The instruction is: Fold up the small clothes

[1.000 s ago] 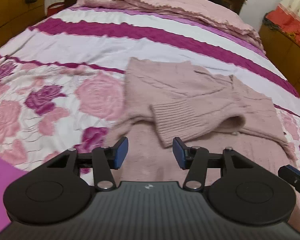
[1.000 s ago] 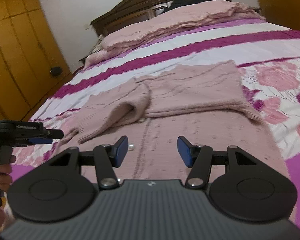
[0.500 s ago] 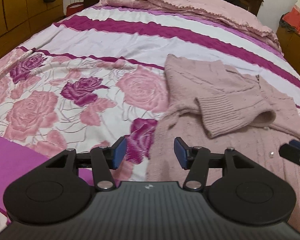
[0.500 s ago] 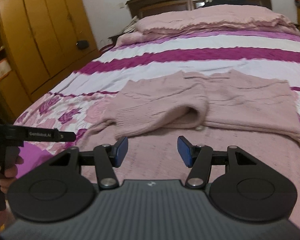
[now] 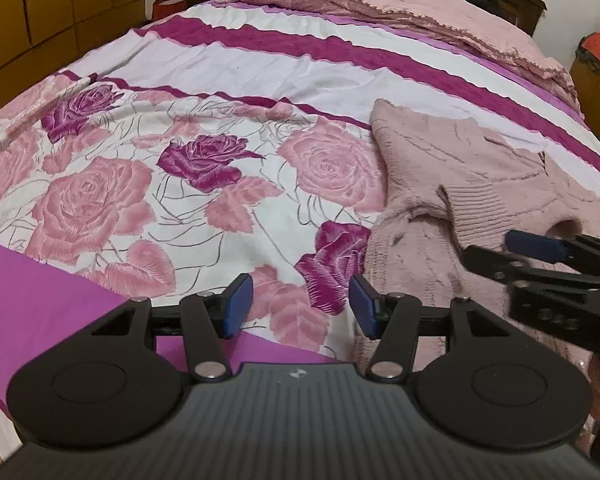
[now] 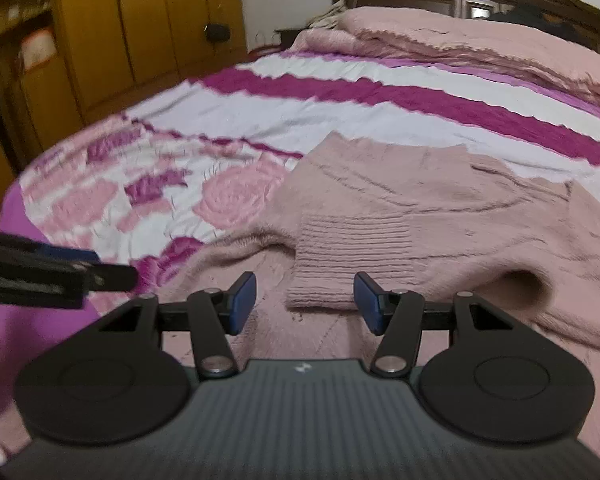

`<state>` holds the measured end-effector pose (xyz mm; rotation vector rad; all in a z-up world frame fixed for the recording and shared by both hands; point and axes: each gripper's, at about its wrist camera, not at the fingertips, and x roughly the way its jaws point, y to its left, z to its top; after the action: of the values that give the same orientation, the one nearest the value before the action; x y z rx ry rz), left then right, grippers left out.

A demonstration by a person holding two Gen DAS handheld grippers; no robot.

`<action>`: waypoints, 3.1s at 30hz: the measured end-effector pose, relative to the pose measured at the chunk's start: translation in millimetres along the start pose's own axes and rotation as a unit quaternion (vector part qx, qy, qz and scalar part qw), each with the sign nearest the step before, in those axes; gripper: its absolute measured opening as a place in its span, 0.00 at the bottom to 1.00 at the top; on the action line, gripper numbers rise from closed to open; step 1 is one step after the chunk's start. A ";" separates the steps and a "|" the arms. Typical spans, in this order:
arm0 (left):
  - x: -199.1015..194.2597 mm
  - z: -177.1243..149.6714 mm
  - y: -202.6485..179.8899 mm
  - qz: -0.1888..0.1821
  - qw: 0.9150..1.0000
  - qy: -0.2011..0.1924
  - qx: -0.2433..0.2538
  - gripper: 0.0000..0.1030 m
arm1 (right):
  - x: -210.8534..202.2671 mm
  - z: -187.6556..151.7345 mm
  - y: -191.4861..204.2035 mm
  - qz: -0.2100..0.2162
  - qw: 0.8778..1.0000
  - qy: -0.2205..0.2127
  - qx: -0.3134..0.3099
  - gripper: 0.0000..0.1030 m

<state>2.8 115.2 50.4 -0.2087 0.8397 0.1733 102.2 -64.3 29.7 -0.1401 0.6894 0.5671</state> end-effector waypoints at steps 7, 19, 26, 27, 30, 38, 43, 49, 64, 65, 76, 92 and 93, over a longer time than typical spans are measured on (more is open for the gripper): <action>6.2 -2.3 3.2 -0.002 1.000 0.003 -0.003 0.59 | 19.0 -4.9 4.4 -0.026 0.999 0.010 -0.038 0.46; 3.5 6.8 -3.7 -0.015 1.000 -0.005 0.003 0.59 | -20.6 18.6 -21.6 -0.032 0.999 -0.041 0.000 0.20; -1.7 32.8 -28.7 -0.036 0.998 -0.031 0.027 0.59 | -68.8 40.5 -85.1 -0.062 0.991 -0.094 0.071 0.20; -1.6 37.3 -34.0 -0.039 0.998 -0.036 0.032 0.59 | -75.9 40.9 -96.5 -0.072 0.989 -0.104 0.083 0.19; -0.1 50.2 -48.9 -0.050 0.997 -0.047 0.044 0.59 | -93.7 38.0 -130.1 -0.099 0.980 -0.126 0.116 0.19; 26.8 78.1 -92.6 -0.078 0.994 -0.057 0.059 0.59 | -113.7 -0.2 -207.2 -0.177 0.956 -0.135 0.193 0.19; 60.2 82.5 -115.0 -0.064 0.994 -0.053 0.072 0.59 | -99.6 -42.1 -252.2 -0.213 0.934 -0.102 0.267 0.19; 95.1 78.2 -125.2 -0.034 0.995 -0.034 0.088 0.59 | -96.3 -78.1 -274.1 -0.214 0.925 -0.063 0.308 0.21; 106.3 103.9 -123.2 -0.041 0.994 -0.057 0.082 0.59 | -68.2 -32.9 -322.9 -0.188 0.940 -0.048 0.281 0.61; 108.5 104.2 -123.8 -0.042 0.994 -0.056 0.082 0.59 | -61.0 -34.1 -331.9 -0.176 0.937 -0.040 0.299 0.61; 147.3 94.3 -126.9 0.009 0.992 -0.064 0.105 0.61 | -38.6 -46.6 -321.1 -0.205 0.951 -0.063 0.224 0.14; 106.9 91.0 -107.9 -0.013 0.991 -0.102 0.082 0.70 | -95.2 -35.0 -264.1 -0.212 0.951 -0.081 0.209 0.31; 101.8 88.5 -109.7 -0.014 0.990 -0.108 0.089 0.70 | -98.9 -37.0 -258.3 -0.198 0.954 -0.085 0.209 0.31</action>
<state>158.7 38.5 43.9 -0.0333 0.6328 0.0930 158.3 -337.1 48.5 0.1648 0.5802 0.0391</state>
